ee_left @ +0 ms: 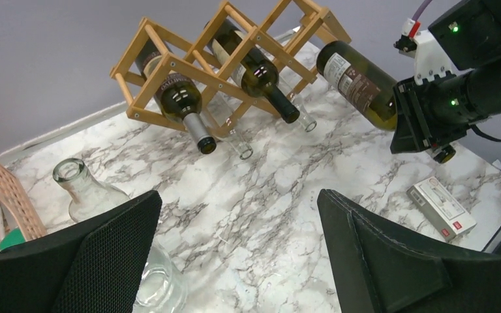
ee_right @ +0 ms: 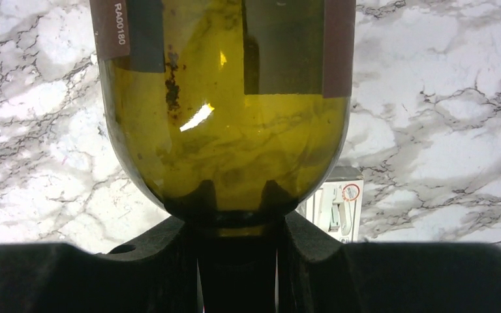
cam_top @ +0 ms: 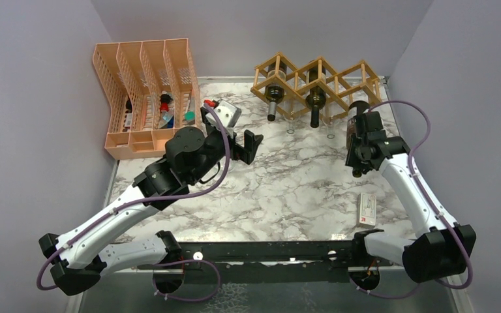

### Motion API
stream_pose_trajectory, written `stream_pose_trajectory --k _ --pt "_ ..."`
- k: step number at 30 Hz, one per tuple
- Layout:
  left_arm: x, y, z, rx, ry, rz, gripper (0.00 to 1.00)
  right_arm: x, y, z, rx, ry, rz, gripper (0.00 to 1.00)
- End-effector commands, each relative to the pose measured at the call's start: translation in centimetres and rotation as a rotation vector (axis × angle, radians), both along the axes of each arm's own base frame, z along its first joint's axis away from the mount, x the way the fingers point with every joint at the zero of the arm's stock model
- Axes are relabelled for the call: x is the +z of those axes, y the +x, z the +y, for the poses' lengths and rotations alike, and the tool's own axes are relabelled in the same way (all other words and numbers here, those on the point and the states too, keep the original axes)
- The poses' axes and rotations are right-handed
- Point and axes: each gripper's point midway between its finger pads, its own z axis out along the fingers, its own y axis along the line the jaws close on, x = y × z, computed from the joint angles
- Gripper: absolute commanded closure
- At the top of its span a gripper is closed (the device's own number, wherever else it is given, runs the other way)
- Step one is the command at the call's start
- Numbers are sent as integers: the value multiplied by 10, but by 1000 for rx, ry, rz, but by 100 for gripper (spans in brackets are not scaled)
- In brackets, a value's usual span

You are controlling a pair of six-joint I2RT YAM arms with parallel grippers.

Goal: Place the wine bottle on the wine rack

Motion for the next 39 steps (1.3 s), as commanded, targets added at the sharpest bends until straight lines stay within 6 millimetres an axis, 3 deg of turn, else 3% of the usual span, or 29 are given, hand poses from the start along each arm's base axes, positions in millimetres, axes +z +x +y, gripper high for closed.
stream_pose_trajectory --k 1,16,25,30,39 --pt "-14 1 7 30 36 25 3 14 42 0 11 22 -134 99" --pt "-16 0 13 43 45 18 3 15 94 -12 28 -33 -208 99" --pt "-19 1 11 43 56 21 3 30 106 -11 68 -54 -246 99" --pt "-19 1 10 39 58 21 3 29 115 -15 104 -97 -244 99" --pt "-19 0 8 28 56 23 3 38 157 -18 214 -168 -308 99"
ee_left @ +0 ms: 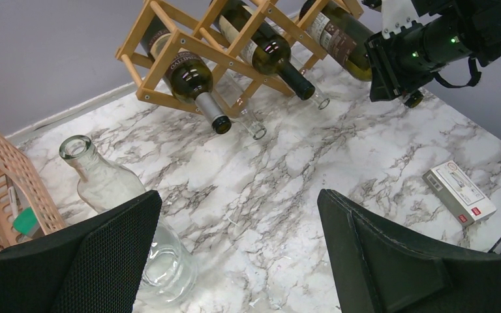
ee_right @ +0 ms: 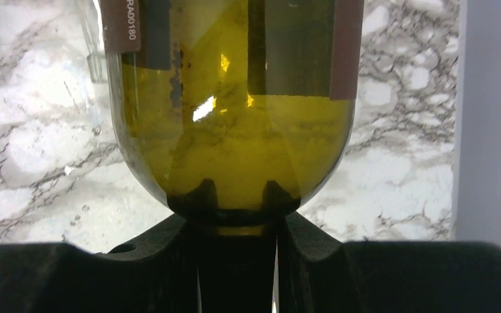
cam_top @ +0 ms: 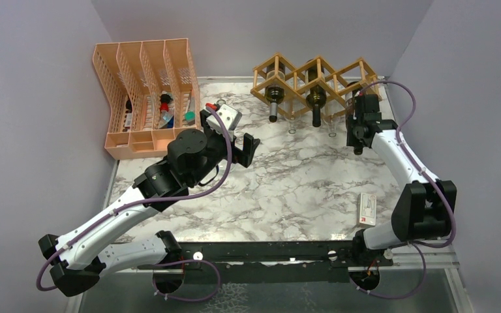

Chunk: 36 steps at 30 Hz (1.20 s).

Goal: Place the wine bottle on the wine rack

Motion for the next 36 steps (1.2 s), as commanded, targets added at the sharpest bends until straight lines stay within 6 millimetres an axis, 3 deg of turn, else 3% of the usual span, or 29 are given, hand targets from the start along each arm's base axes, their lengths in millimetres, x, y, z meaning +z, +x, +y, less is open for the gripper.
stream_pose_trajectory --k 1,12,24,36 --pt "3 0 0 3 -4 -12 3 58 68 5 112 -50 -259 99" --pt "-1 3 -3 2 10 -7 3 59 109 2 160 -75 -264 99" --pt "-4 6 -8 0 23 1 3 42 127 -7 127 -88 -230 96" --pt "-3 7 -10 -2 22 3 3 49 145 -22 159 -199 -218 81"
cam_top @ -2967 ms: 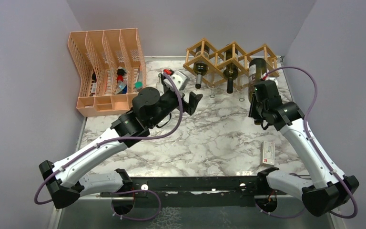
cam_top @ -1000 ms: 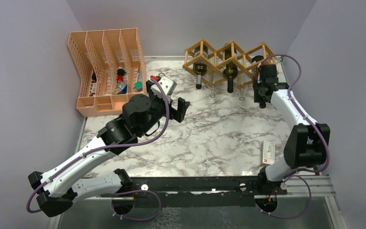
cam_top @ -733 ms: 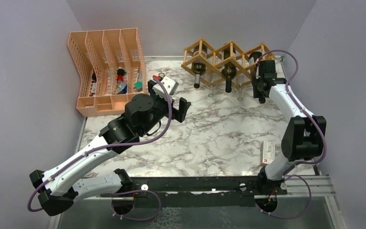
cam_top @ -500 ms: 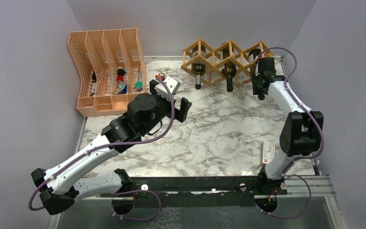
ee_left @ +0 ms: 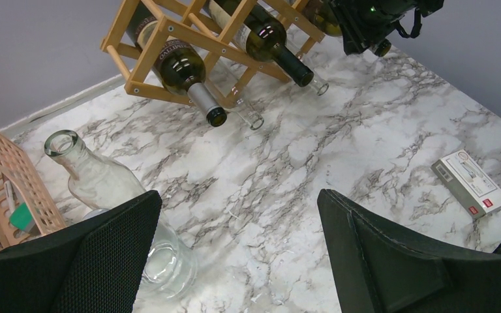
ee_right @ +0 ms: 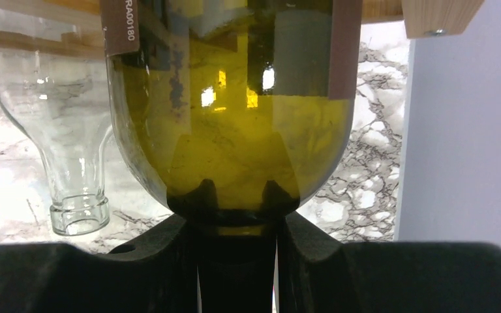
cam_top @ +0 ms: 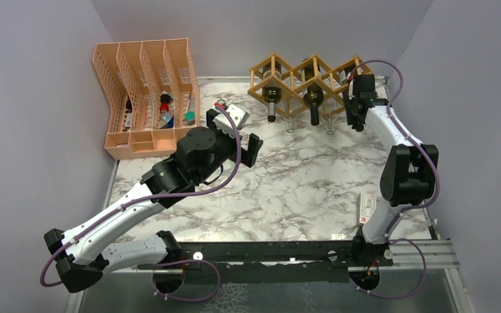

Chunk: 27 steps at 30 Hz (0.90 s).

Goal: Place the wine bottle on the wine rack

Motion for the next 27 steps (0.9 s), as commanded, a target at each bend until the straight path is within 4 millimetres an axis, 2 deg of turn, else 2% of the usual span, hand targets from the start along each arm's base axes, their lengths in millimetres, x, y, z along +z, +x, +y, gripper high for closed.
stream_pose_trajectory --k 1,7,16,24,27 --pt "11 0 -2 -3 -17 -21 3 51 43 2 45 -45 -187 79" --pt "11 1 -4 -5 -15 -18 3 49 54 -1 44 -65 -195 74" --pt "12 2 -3 -1 -13 -19 3 30 73 -2 55 -82 -174 69" --pt "10 4 -4 1 2 -20 3 34 73 3 61 -55 -196 42" --pt "10 4 -4 2 11 -24 3 41 65 4 56 -42 -193 37"
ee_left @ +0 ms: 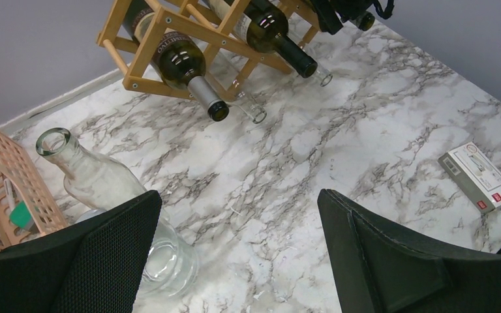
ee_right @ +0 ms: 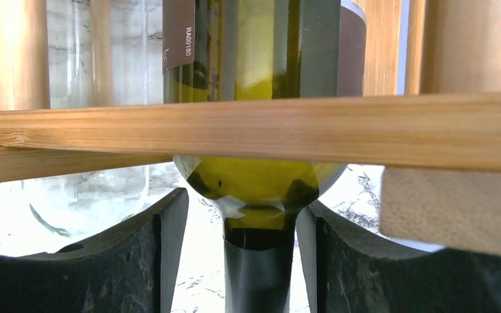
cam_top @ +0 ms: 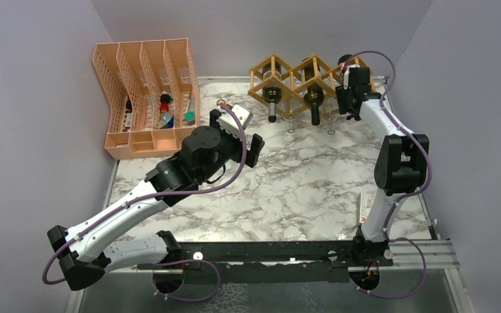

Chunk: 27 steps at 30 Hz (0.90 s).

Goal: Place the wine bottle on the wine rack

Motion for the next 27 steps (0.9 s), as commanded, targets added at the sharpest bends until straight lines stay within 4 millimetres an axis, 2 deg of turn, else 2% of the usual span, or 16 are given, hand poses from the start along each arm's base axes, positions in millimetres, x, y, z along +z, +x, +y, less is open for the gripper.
stream_pose_trajectory --k 1,5,10,14,17,22,27 --pt "18 1 1 5 -6 -36 2 38 4 7 13 38 -96 35" --pt "19 3 5 25 6 -46 1 50 -17 10 -2 74 -82 32" --pt "20 9 13 71 21 -61 1 79 -44 17 -10 141 -107 31" --pt "20 13 16 100 13 -67 1 102 -62 33 -14 266 -131 31" --pt "20 17 17 111 -10 -66 1 117 -75 58 14 419 -129 32" --pt "28 22 21 135 -47 -77 1 132 -100 113 196 649 -127 35" --pt "48 28 36 201 -83 -108 1 144 -125 170 373 670 -154 35"
